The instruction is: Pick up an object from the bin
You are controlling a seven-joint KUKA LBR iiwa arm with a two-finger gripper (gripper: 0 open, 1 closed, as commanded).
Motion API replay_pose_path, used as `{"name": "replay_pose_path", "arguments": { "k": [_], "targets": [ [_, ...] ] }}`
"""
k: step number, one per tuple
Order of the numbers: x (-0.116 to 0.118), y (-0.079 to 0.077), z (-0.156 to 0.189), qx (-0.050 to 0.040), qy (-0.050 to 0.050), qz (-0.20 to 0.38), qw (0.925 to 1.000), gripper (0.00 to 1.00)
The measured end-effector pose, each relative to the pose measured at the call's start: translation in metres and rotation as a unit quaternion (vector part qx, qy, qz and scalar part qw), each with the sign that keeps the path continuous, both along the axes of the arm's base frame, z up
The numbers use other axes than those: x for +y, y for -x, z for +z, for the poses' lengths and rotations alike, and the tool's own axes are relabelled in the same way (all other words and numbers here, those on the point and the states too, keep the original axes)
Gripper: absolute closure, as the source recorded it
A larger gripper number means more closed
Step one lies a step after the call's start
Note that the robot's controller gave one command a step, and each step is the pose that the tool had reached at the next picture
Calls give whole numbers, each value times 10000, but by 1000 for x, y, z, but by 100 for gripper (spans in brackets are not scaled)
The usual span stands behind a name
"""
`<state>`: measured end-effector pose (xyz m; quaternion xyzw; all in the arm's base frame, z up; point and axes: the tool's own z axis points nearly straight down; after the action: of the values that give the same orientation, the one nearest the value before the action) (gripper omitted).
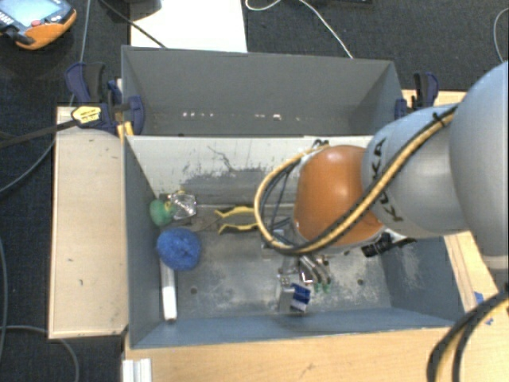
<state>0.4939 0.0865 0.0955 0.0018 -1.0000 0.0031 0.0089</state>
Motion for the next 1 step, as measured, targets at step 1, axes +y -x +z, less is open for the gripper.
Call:
{"name": "replay_pose_path", "arguments": {
  "k": [1],
  "targets": [
    [-66, 3, -22, 17, -13, 1325, 9912, 0]
  ]
}}
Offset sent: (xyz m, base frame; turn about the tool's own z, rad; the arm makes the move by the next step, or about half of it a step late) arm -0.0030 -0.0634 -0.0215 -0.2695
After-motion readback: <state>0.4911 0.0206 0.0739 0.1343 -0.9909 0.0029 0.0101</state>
